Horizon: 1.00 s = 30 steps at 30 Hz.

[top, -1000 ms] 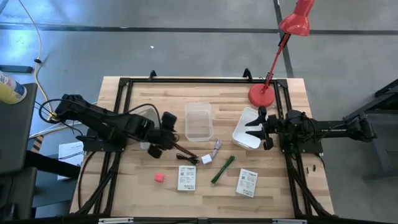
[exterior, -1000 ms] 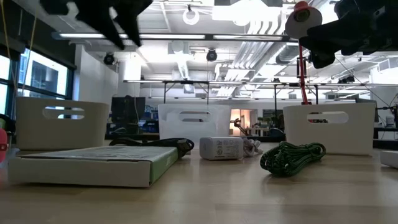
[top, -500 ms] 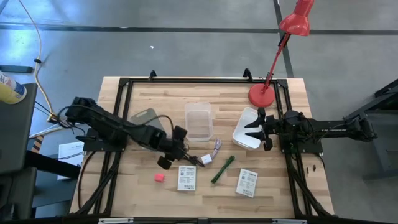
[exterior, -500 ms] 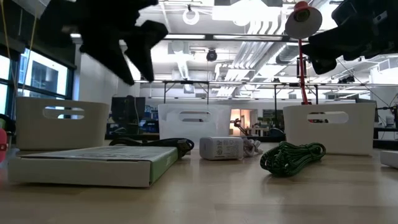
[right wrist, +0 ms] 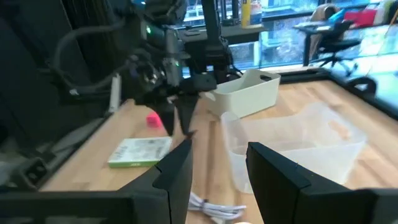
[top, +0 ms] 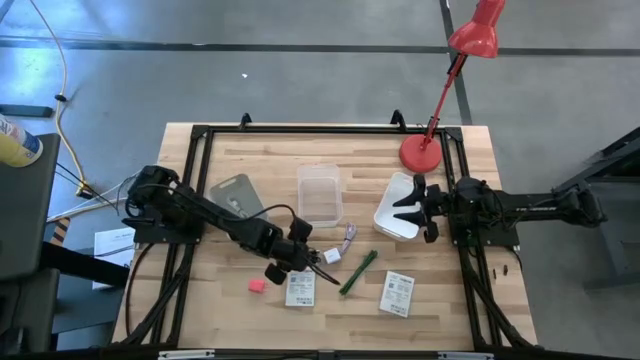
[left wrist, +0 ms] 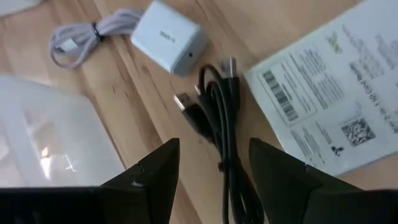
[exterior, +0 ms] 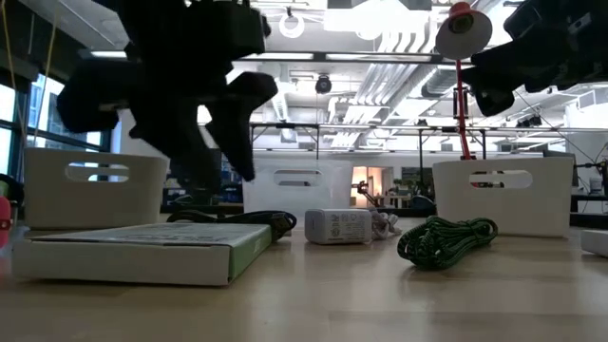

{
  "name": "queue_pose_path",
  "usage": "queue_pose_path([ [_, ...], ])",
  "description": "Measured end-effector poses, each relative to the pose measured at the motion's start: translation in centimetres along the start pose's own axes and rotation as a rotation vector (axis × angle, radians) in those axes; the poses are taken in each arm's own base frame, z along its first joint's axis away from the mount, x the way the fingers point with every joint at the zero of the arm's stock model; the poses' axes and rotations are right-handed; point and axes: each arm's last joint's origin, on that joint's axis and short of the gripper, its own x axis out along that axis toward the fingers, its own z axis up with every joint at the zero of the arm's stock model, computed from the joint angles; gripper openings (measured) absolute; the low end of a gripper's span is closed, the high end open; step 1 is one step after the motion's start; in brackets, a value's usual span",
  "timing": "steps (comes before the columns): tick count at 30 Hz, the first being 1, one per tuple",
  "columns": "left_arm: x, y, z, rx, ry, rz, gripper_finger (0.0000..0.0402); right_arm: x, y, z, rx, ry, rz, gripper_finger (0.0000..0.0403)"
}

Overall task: Pick and place items into bin
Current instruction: Put the black charger cable into the gray bin

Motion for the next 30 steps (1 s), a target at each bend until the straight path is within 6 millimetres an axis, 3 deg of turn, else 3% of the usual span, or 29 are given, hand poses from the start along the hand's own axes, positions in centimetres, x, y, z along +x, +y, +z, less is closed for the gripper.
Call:
queue_pose_path([
  [5,-0.3,0.1,0.0,-0.002,-0.011,-0.008,0.0182,0.5,0.6,0.1,0.021,-0.002,0.11,0.0142],
  [9,-0.2,0.3,0.0,-0.023,-0.021,-0.02,0.0182,0.9,1.0,-0.1,-0.022,-0.003,0.098,0.0142],
  [25,3.9,0.1,-0.7,-0.088,0.06,-0.064,0.018,1.4,1.3,-0.2,-0.054,-0.003,0.054,0.0142],
  [30,4.1,0.3,-0.8,-0.091,0.063,-0.075,0.0144,1.4,1.3,-0.2,-0.054,-0.008,0.055,0.0142],
])
